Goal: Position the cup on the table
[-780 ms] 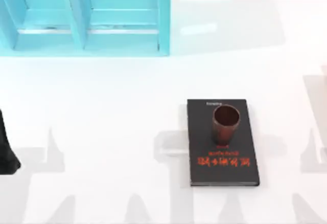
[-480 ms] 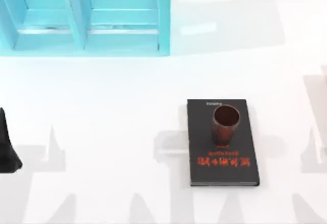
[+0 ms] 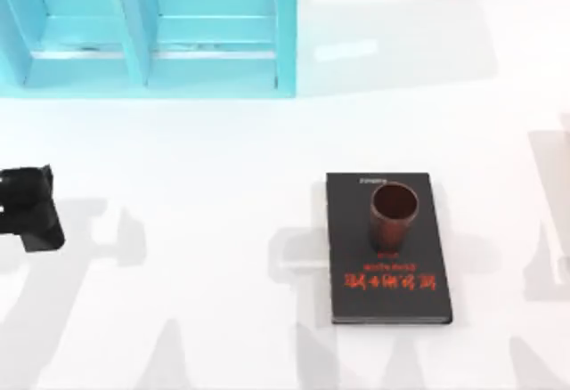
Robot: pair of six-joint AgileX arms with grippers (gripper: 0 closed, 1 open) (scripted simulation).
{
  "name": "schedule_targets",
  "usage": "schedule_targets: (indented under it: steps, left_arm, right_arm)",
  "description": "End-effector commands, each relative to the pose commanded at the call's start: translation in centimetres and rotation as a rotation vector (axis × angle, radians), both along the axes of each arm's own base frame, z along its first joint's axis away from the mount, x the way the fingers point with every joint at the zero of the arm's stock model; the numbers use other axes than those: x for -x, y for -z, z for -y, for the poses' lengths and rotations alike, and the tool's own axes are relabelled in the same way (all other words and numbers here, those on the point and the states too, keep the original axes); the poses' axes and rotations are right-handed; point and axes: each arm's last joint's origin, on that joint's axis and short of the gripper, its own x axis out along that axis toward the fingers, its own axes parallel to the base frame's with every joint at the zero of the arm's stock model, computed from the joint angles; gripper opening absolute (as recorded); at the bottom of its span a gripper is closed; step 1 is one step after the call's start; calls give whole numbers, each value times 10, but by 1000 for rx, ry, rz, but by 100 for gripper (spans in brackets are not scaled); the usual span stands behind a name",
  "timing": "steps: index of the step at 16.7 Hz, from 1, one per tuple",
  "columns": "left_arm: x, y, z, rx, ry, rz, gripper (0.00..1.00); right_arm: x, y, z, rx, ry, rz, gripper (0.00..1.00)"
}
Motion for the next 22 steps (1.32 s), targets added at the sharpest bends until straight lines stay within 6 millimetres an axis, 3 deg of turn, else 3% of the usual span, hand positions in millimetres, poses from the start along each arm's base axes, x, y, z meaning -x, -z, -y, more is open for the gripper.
schedule_targets:
  steps: [3,6,10,13,15,18,22]
  left_arm:
    - [-36,-33,21,25,15,-236,100]
    - [-81,-58,56,16,18,-467,100]
    - [-141,-71,127,-43,11,-716,100]
    - [-169,-68,193,-103,8,-832,100]
    - [-177,-61,237,-139,9,-874,100]
    - [-174,-50,295,-174,19,-891,100]
    - [-153,-36,349,-186,40,-871,100]
  right_arm:
    - [0,0,0,0,0,0,100]
    - [0,0,0,0,0,0,100]
    - [0,0,0,0,0,0,100]
    - [0,0,0,0,0,0,100]
    - [0,0,0,0,0,0,100]
    - [0,0,0,0,0,0,100]
    - [0,0,0,0,0,0,100]
